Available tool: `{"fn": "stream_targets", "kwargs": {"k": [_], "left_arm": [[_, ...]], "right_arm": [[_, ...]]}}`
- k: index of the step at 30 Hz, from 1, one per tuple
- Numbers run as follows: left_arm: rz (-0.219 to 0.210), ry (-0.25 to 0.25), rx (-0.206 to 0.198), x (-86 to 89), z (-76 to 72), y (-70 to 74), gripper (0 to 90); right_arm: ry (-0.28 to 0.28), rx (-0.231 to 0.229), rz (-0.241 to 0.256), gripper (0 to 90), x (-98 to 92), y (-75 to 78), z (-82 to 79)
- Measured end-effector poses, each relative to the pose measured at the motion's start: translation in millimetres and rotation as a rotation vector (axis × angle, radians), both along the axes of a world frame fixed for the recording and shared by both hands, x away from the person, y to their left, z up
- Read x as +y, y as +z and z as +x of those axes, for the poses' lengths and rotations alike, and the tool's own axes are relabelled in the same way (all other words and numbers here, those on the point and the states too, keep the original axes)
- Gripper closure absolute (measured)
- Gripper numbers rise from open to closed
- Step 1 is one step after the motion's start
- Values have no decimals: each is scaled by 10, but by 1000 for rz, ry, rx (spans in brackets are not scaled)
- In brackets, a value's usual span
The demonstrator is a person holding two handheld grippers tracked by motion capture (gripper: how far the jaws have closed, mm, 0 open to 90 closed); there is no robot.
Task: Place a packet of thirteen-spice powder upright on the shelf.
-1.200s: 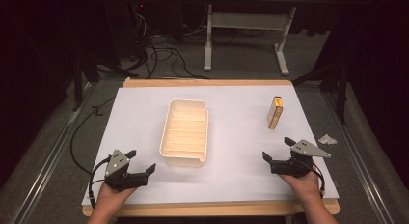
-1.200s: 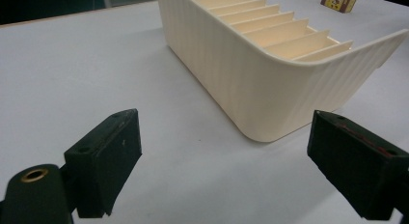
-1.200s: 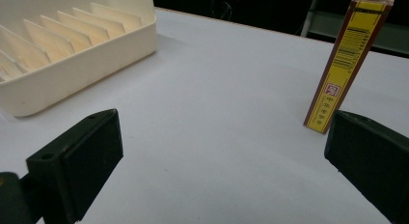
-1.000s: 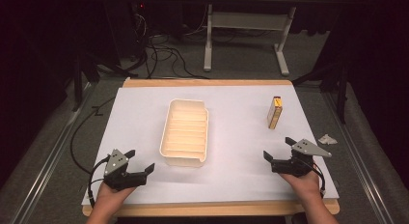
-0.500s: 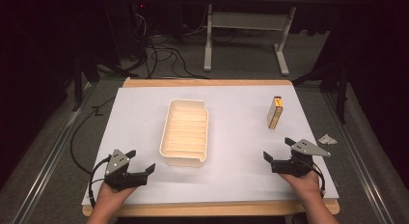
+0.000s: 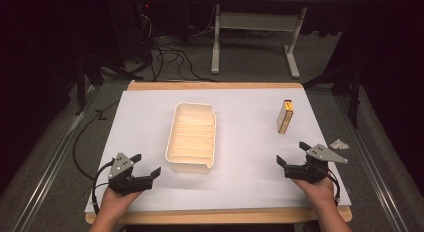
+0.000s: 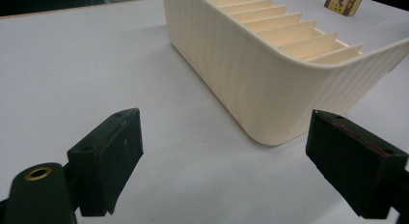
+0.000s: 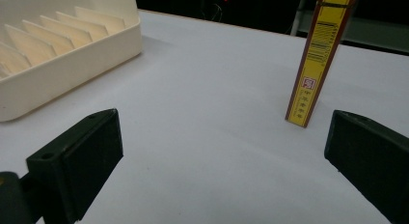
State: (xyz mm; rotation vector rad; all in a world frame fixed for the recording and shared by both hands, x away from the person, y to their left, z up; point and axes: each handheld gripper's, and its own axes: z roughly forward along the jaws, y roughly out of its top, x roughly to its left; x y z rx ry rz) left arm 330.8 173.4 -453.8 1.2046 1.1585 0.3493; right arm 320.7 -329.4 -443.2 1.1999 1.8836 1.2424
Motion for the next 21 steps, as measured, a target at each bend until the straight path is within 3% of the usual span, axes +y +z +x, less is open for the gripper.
{"fn": "stream_targets", "kwargs": {"k": [2, 5, 10, 17, 21], "left_arm": [[-22, -9, 5, 17, -49, 51, 140], [-44, -7, -20, 27, -108, 126, 140], [-19, -8, -8, -4, -65, 101, 139], [-26, 14, -52, -3, 30, 149, 139], [-46, 9, -47, -8, 59, 164, 132]], "right_arm": [[-6, -11, 10, 2, -16, 4, -18], [-14, -30, 3, 2, -18, 30, -45], [-18, -63, 13, 1, 1, 77, -99], [19, -35, -5, 1, 57, 83, -133], [23, -33, -9, 1, 68, 136, -126]]}}
